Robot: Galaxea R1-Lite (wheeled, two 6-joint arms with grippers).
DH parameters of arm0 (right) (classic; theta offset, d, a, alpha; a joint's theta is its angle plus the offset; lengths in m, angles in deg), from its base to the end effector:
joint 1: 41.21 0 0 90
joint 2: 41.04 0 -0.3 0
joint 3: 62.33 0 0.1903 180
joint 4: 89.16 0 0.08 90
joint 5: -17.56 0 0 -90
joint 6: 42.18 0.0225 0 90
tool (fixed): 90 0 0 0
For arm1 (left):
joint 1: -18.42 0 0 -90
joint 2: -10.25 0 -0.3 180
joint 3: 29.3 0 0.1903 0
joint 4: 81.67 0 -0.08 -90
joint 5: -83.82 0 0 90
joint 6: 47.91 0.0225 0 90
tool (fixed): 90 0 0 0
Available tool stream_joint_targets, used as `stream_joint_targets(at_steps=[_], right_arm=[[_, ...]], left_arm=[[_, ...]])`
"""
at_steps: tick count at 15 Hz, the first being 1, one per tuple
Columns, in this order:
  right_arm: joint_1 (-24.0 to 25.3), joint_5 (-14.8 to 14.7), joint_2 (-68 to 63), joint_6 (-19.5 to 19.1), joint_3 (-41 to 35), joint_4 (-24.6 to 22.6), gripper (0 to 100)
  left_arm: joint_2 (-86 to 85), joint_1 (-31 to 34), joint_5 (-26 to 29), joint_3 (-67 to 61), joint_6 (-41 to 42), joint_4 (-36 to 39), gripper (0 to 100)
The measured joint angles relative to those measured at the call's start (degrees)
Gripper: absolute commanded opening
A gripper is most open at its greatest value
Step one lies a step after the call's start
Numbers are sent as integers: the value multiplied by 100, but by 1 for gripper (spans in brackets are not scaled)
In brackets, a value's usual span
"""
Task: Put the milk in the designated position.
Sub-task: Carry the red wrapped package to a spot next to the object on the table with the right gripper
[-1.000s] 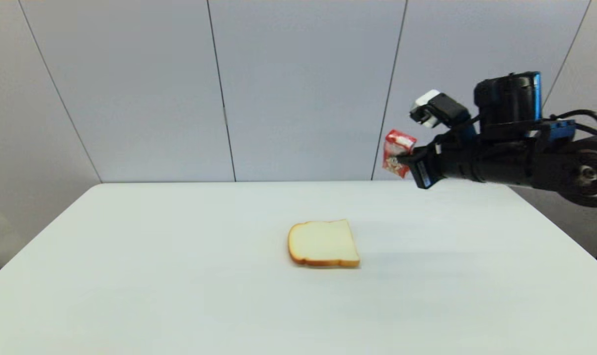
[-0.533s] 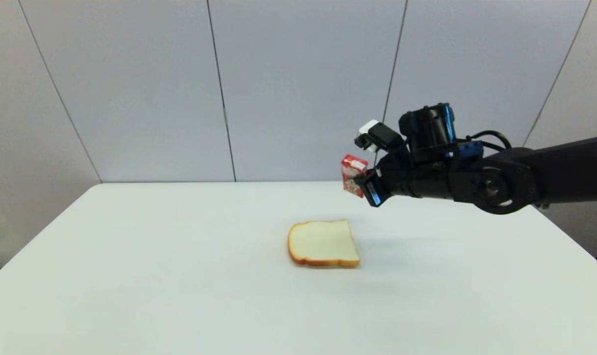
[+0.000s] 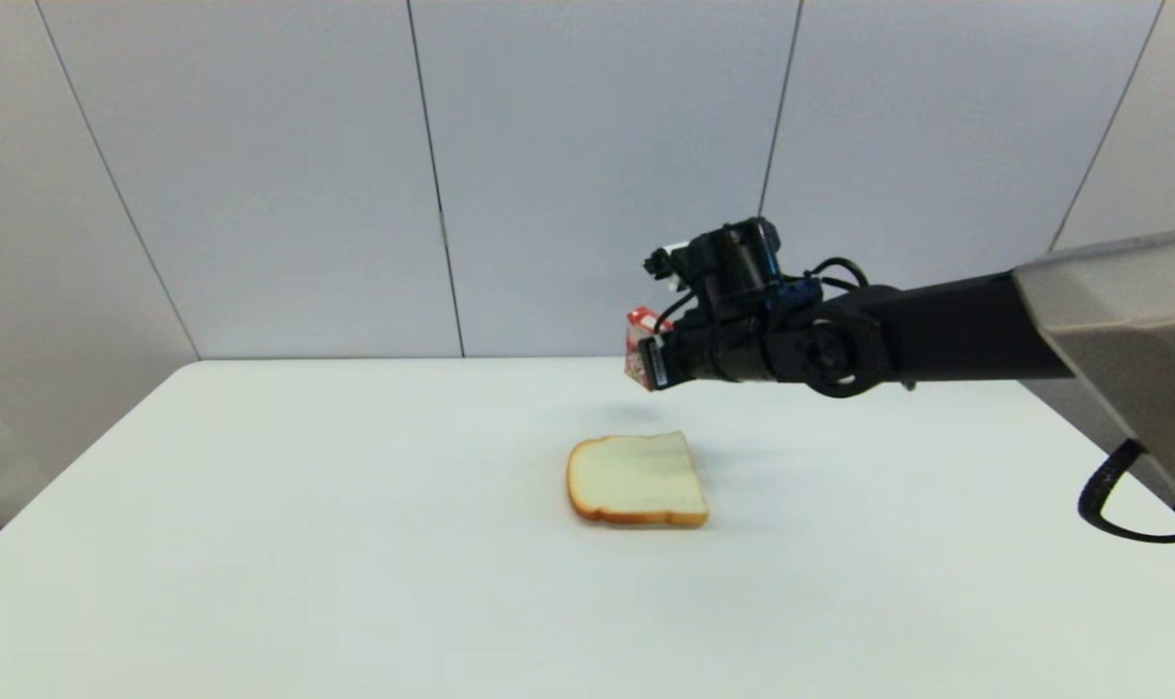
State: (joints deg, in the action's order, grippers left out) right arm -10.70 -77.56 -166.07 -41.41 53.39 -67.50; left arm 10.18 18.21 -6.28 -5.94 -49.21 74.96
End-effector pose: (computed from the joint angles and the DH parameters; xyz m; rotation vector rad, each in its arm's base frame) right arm 0.3868 0.2256 0.1622 -0.1538 0.5216 0.4287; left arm -0.0229 0.0001 0.0754 -0.0227 -0.0010 -0.0019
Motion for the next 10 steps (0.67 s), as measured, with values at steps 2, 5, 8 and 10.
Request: stream_joint_targets(at_steps=[2, 5, 8, 10], right_arm=[[77, -61, -223, 293, 224, 168, 0], [146, -273, -553, 429, 566, 182, 0], [184, -282, -775, 449, 747, 171, 0], [179, -284, -850, 446, 775, 182, 0]], left_arm=[[0, 0, 5, 0, 0, 0, 100], [0, 0, 2, 0, 0, 0, 100], [0, -2, 2, 0, 0, 0, 100], [0, -2, 2, 0, -2, 0, 100]])
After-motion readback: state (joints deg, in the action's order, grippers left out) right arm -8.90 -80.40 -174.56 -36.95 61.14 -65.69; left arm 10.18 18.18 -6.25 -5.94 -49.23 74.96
